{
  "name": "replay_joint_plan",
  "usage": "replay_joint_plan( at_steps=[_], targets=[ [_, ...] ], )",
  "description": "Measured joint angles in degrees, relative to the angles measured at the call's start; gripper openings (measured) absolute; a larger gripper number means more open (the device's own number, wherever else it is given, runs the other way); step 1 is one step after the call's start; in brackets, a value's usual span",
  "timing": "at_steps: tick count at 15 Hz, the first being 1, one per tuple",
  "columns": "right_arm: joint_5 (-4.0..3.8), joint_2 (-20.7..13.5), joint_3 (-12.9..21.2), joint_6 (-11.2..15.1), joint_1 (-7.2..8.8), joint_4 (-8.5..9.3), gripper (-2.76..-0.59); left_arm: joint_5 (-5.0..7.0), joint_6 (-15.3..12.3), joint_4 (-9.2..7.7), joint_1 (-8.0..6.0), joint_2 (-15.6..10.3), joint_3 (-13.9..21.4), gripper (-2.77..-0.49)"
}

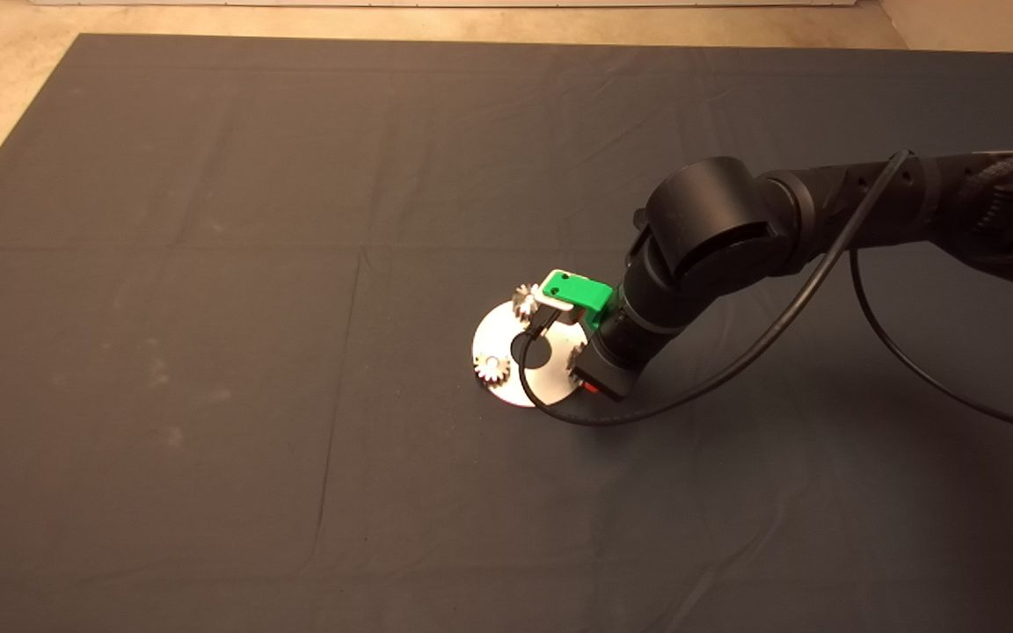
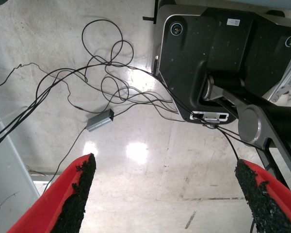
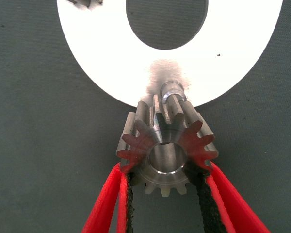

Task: Install three planetary gears onto the carrier pins

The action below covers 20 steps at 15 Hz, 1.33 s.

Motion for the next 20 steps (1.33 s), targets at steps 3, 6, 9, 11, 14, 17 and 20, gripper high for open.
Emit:
replay_joint_plan(
  at_steps=[3,6,9,11,14,17,20],
  targets=[
    [0.0,0.0,-0.52,-0.14,0.0,-0.88,-2.6,0.02,0.18,-0.05,0.0,-0.22,0.0,-1.22],
    [0.0,0.0,-0.61,-0.17,0.0,-1.54,-2.6,0.0,0.32,-0.07,0.0,-0.33,0.0,-1.22],
    [0.0,0.0,-0.71,-0.28,-0.11,-1.76,-2.6,0.0,0.4,-0.07,0.0,-0.35,0.0,-1.22],
    [0.0,0.0,-0.82,-0.29,-0.11,-2.15,-2.6,0.0,0.41,-0.07,0.0,-0.54,0.0,-1.22],
    [0.03,0.6,-1.87,-0.66,-0.12,-2.62,-2.6,0.0,0.43,-0.1,0.0,-0.63,0.0,-1.22],
    [0.0,0.8,-2.67,-1.25,-0.55,-2.95,-2.6,0.0,0.43,-0.1,0.0,-0.62,0.0,-1.22],
    [-0.02,1.68,-3.57,-1.53,-0.8,-3.03,-2.6,0.0,0.43,-0.1,0.0,-0.62,0.0,-1.22]
  ],
)
